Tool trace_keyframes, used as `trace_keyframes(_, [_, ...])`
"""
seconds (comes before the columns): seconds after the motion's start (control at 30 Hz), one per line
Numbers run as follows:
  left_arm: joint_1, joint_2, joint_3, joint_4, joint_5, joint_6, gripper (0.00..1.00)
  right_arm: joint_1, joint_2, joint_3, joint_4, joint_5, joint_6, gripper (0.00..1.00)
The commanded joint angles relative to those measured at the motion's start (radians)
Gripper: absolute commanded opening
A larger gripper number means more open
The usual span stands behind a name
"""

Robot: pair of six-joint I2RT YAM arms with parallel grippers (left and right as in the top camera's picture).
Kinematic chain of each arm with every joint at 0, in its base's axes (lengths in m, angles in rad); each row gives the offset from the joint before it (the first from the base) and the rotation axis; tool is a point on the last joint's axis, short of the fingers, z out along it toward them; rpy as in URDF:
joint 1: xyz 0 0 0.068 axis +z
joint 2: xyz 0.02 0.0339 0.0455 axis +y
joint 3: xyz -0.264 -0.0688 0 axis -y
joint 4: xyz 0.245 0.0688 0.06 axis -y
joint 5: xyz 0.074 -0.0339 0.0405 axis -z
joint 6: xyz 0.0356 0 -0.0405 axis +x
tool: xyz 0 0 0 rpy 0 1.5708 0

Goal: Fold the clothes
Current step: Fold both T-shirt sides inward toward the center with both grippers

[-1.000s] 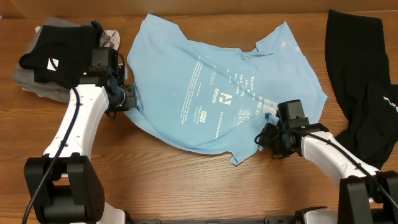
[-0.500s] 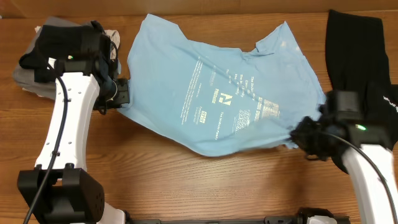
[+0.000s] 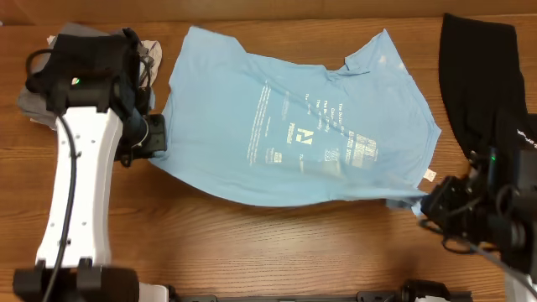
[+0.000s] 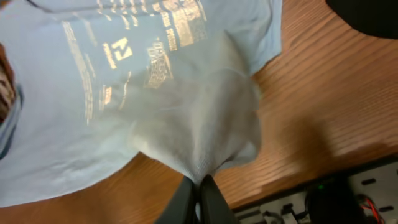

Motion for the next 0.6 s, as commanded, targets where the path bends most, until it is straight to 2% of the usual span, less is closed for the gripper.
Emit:
trace_keyframes(0.0, [0.006, -0.113, 0.027, -0.019, -0.021, -0.006, 0.04, -0.008, -0.022, 0.079, -0.044, 0.011, -0.01, 0.04])
trace_keyframes(0.17, [0.006, -0.204, 0.026, -0.019, -0.019, -0.016, 0.04, -0.006, -0.019, 0.094, -0.061, 0.0, -0.029, 0.04])
trace_keyframes(0.33, [0.004, -0.209, -0.008, -0.01, -0.023, -0.033, 0.04, -0.006, 0.022, 0.083, -0.06, 0.047, -0.04, 0.04])
trace_keyframes(0.43, [0.004, -0.206, -0.077, 0.05, -0.031, -0.037, 0.04, -0.006, 0.073, 0.078, -0.048, 0.099, -0.04, 0.04])
trace_keyframes(0.57, [0.004, -0.204, -0.212, 0.2, -0.098, -0.103, 0.04, -0.006, 0.182, 0.066, 0.039, 0.151, -0.04, 0.04])
